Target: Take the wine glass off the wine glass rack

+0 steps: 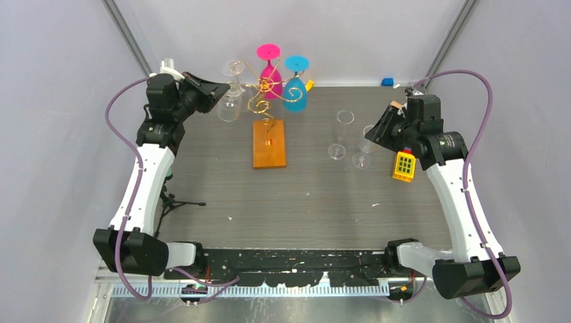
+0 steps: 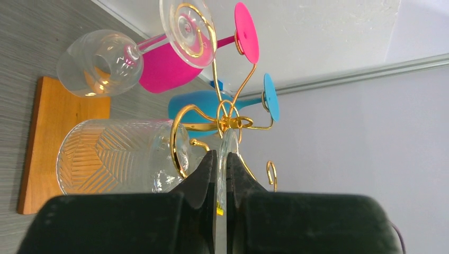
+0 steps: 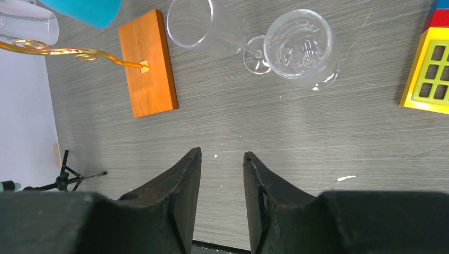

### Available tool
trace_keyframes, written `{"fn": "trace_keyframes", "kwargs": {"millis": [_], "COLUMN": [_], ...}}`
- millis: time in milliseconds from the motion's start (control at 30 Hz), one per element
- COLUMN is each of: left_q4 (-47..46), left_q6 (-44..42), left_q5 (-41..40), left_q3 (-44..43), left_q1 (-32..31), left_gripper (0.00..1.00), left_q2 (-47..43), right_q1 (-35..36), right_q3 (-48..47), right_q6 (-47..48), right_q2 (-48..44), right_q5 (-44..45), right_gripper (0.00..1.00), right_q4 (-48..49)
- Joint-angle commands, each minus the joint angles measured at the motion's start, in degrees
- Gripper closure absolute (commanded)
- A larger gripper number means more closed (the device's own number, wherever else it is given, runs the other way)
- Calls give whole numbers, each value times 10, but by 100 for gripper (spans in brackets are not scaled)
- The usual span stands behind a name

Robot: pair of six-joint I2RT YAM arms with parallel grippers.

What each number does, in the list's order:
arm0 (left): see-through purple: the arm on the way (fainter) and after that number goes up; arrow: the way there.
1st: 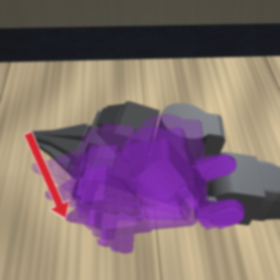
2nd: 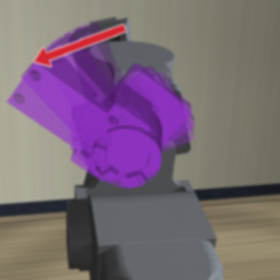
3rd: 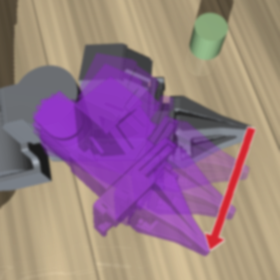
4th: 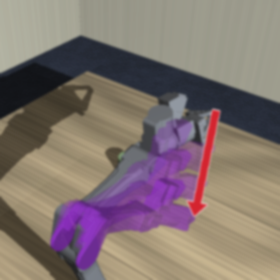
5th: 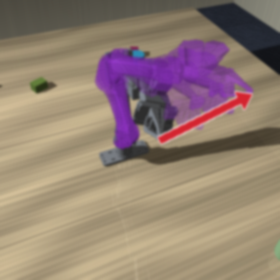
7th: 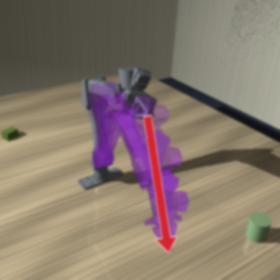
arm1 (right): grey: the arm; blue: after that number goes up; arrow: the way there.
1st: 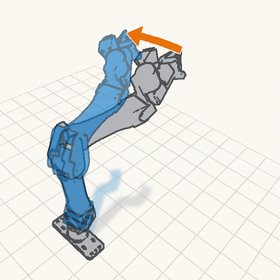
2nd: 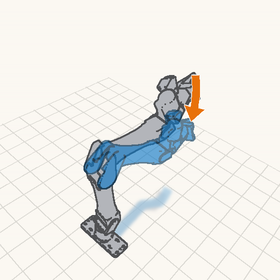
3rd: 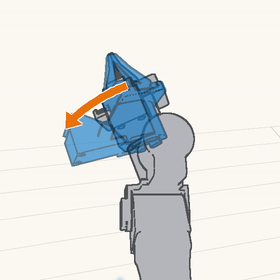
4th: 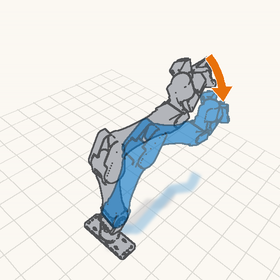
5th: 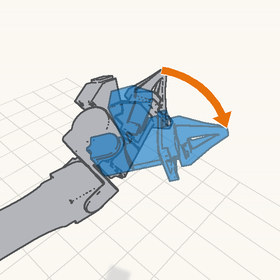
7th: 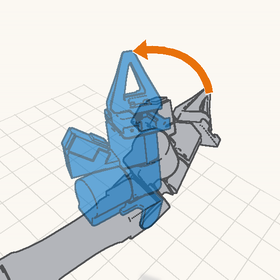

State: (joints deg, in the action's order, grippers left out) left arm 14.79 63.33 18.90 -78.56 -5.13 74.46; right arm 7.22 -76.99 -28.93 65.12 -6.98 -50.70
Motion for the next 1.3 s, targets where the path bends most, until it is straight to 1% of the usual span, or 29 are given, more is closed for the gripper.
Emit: {"fn": "trace_keyframes", "kwargs": {"millis": [0,333,700,1267], "left_q4": [-13,-17,-72,-102], "left_q6": [-25,-26,5,10], "left_q5": [-19,-37,-62,-114], "left_q3": [-19,-29,-24,6], "left_q1": [-2,2,3,4], "left_gripper": [100,100,100,100], "left_q2": [-40,-24,-4,-38], "right_q1": [-2,-2,-2,-2], "right_q3": [-2,-3,-4,-2], "right_q6": [-4,-3,4,5], "right_q2": [-16,-19,-28,-29], "right_q5": [-2,-3,2,5], "right_gripper": [60,58,53,51], "right_q4": [20,19,19,18]}}
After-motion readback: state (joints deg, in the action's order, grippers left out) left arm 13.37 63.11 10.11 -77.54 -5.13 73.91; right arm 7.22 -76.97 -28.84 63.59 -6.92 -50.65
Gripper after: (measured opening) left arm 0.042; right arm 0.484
